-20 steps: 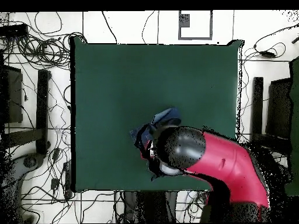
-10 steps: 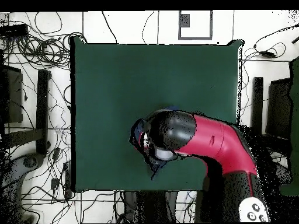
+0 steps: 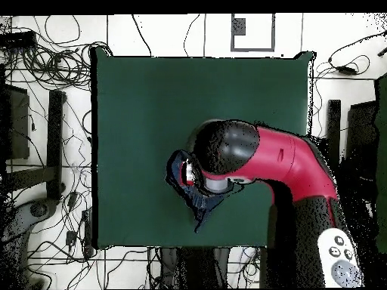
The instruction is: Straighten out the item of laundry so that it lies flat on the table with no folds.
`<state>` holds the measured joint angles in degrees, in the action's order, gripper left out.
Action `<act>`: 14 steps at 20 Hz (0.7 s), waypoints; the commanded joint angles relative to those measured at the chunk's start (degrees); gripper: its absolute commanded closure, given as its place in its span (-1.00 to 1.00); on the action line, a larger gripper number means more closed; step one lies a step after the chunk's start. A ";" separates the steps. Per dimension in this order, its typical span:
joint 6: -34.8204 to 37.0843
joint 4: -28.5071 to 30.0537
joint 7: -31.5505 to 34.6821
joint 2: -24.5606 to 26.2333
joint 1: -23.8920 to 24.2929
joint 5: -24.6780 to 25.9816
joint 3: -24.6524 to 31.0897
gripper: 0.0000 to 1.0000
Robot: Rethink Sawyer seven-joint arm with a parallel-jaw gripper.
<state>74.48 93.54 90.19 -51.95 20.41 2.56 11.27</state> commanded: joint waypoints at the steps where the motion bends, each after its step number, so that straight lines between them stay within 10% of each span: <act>1: -1.06 -10.58 0.59 2.29 -4.58 1.52 7.50 1.00; 14: 0.80 -29.59 9.47 9.35 -10.76 4.02 2.82 1.00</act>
<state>71.94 74.38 90.19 -45.28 11.92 5.34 11.71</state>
